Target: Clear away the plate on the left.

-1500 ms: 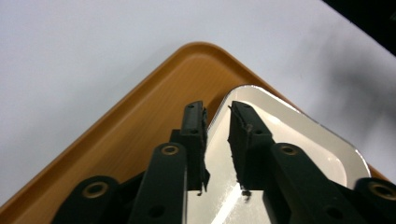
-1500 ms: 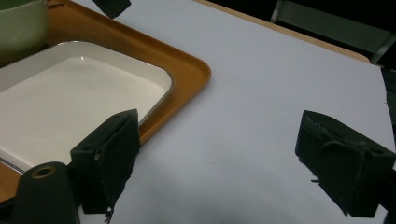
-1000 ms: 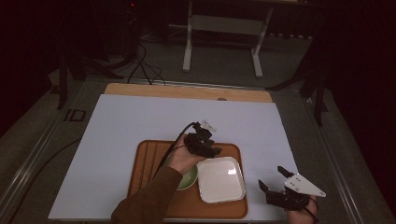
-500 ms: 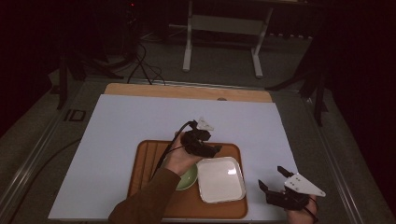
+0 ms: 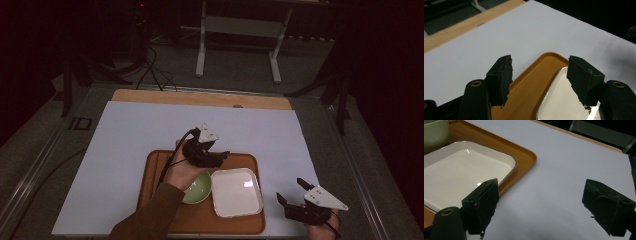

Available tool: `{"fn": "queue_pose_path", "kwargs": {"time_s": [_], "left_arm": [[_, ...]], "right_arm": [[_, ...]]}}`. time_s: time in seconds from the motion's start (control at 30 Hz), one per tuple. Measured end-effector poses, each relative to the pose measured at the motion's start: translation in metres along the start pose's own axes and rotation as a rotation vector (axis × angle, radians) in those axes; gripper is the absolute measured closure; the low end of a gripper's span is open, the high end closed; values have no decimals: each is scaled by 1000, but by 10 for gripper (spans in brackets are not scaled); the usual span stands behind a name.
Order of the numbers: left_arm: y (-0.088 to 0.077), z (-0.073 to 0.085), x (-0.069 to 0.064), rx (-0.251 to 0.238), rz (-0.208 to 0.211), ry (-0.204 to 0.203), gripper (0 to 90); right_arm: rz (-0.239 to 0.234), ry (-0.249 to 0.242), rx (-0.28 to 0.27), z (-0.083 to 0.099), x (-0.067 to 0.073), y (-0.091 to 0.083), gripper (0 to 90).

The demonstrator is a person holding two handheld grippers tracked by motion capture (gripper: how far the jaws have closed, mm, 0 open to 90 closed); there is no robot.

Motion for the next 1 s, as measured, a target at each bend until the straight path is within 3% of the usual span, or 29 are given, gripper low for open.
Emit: {"fn": "queue_pose_path", "kwargs": {"time_s": [0.17,0.47,0.73,1.0], "left_arm": [[-15,0,9,-28,-51,11,374],[-45,14,29,-67,-127,-15,361],[-80,38,54,-92,-195,-54,365],[-106,68,67,-118,-236,-107,354]], "right_arm": [[1,0,1,0,0,0,138],[2,-2,-2,-1,0,-1,138],[3,-2,0,0,0,-1,138],[3,-2,-1,-1,1,-1,138]]}}
Point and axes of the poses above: each handheld gripper's, and its own axes: y roughly forward along the jaws, z roughly out of its underside, x roughly to its left, the point moved 10 cm from there along y, roughly forward along the jaws, and after that the axes turned 6 degrees about -x, right-handed, at the moved point
